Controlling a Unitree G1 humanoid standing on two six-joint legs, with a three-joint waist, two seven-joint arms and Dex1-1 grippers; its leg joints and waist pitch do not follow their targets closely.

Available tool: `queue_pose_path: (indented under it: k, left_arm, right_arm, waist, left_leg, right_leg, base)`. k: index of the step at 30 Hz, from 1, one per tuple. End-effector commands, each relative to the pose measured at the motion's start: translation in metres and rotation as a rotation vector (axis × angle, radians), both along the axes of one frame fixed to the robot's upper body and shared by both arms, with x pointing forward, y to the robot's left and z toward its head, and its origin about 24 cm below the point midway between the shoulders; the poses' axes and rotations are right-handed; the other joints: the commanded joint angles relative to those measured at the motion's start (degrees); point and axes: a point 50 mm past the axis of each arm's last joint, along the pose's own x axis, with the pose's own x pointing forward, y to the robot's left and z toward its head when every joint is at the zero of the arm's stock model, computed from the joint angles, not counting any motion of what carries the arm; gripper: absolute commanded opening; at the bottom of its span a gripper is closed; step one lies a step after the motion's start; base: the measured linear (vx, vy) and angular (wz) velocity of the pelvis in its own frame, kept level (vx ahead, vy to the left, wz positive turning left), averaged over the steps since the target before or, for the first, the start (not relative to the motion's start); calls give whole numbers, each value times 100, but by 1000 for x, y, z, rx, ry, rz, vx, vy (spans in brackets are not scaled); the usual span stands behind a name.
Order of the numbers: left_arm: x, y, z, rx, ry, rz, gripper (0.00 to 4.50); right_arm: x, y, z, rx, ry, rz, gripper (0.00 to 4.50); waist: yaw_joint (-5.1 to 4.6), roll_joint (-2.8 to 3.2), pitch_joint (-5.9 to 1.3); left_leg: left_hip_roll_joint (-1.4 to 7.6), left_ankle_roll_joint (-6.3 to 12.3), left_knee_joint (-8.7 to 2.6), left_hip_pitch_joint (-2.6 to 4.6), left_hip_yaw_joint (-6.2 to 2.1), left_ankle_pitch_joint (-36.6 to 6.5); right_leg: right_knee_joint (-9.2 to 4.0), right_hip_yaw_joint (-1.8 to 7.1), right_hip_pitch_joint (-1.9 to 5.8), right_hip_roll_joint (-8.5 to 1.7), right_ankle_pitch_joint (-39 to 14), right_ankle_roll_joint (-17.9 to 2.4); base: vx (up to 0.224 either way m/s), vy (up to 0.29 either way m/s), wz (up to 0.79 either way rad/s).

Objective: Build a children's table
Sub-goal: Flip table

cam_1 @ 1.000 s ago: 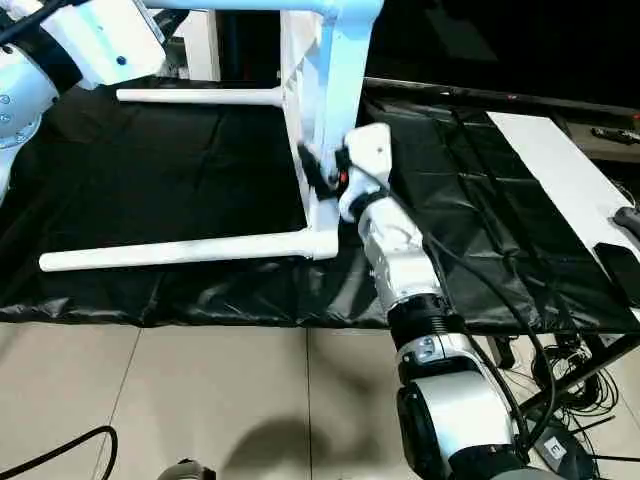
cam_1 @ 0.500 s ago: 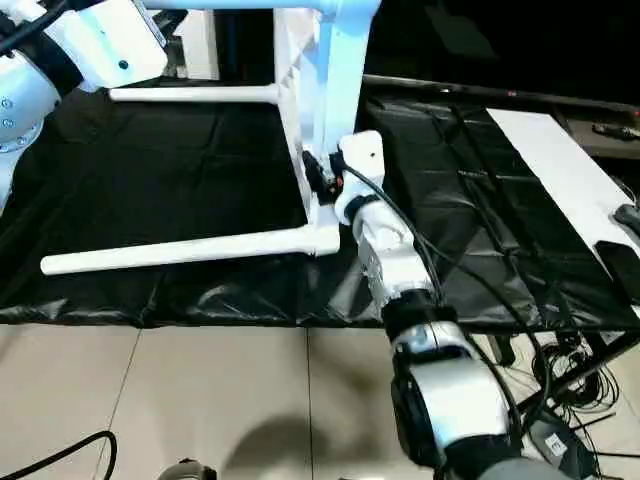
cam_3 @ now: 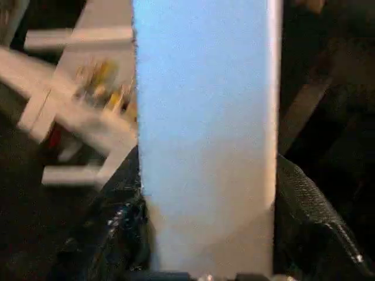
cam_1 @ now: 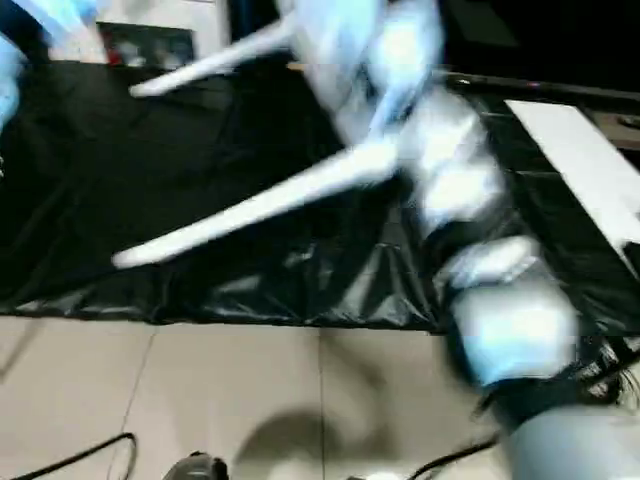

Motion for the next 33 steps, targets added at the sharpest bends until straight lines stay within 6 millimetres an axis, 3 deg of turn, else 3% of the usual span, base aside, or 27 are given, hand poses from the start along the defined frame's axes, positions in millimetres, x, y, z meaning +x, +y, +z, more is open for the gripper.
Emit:
queue_pose_path:
  k: [1, 5, 6, 7, 10, 12, 13, 15, 17, 19, 26, 30, 33]
  left_arm:
    - [16, 54, -48, -231, 238, 191, 220]
    - [19, 49, -71, -283, 326, 169, 204]
    - [19, 48, -73, -285, 330, 168, 200]
    - [21, 47, -75, -288, 338, 169, 197]
    - [23, 45, -75, -293, 345, 174, 194]
    - [24, 45, -75, -295, 348, 179, 190]
    - [24, 45, -76, -301, 351, 183, 189]
    - [24, 45, -76, -305, 359, 188, 189]
    - [24, 46, -76, -315, 363, 197, 186]
    - [24, 47, -77, -321, 365, 204, 186]
    - [25, 45, -80, -299, 355, 198, 175]
    - [25, 42, -77, -276, 321, 155, 175]
    - [25, 41, -80, -251, 317, 128, 175]
  right_arm:
    - [-8, -60, 23, 104, -55, -154, 225]
    - [-11, -58, 40, -21, -32, -70, 225]
    - [-10, -56, 39, -57, -15, -54, 225]
    - [-10, -52, 35, -120, 5, -27, 225]
    - [-8, -45, 29, -145, 28, 11, 225]
    - [-8, -39, 24, -173, 40, 56, 225]
    - [-8, -37, 22, -185, 43, 78, 268]
    - [-8, -32, 20, -201, 39, 103, 278]
    - [-8, -29, 18, -205, 42, 123, 303]
    - [-8, -27, 17, -206, 44, 139, 320]
    - [-12, -25, 20, -137, -9, 200, 379]
    - [-16, -29, 29, 5, -48, 261, 409]
    - [-22, -50, 36, 255, -106, 275, 442]
  waist:
    - [-37, -50, -389]
    - [-46, -72, -379]
    - [-55, -86, -375]
    - [-45, -126, -342]
    - [-54, -113, -331]
    - [-63, -117, -342]
    - [-67, -121, -347]
    - [-71, -132, -357]
    - [-103, -139, -342]
    - [-155, -142, -372]
    - [-201, -128, -368]
    - [-157, -126, -417]
    - [-115, -137, -435]
  left_leg:
    - [92, -35, -263, 218, 8, -883]
    - [117, -319, -306, 251, -40, -1554]
    - [119, -343, -310, 251, -50, -1643]
    - [109, -358, -311, 282, -43, -1976]
    - [109, -411, -333, 280, -75, -2218]
    - [112, -462, -345, 277, -93, -2297]
    - [110, -470, -344, 280, -96, -2324]
    - [108, -453, -334, 290, -93, -2410]
    - [86, -415, -342, 248, -102, -2425]
    - [91, -415, -348, 215, -120, -2206]
    - [105, -416, -338, 260, -130, -2483]
    - [125, -355, -342, 263, -131, -2268]
    - [135, -253, -316, 236, -107, -1777]
  right_leg:
    - [-333, 179, 174, -210, -216, -1113]
    - [-395, 154, 146, -213, -843, -944]
    - [-399, 147, 149, -207, -901, -930]
    - [-458, 158, 94, -215, -1300, -842]
    - [-498, 157, 78, -251, -1741, -735]
    - [-497, 147, 76, -247, -1720, -714]
    - [-492, 146, 72, -244, -1671, -721]
    - [-486, 145, 66, -243, -1667, -737]
    - [-491, 137, 85, -232, -1717, -741]
    - [-476, 123, 124, -249, -1606, -785]
    - [-517, 121, 56, -251, -1795, -850]
    - [-455, 115, 84, -243, -1111, -987]
    - [-374, 109, 107, -223, -418, -1107]
  base:
    - [0, 0, 0]
    - [0, 0, 0]
    - [0, 0, 0]
    - [0, 0, 0]
    - [0, 0, 0]
    - [0, 0, 0]
    - [0, 0, 0]
    - [0, 0, 0]
    - [0, 0, 0]
    - [0, 0, 0]
    - [0, 0, 0]
    - [0, 0, 0]
    - [0, 0, 0]
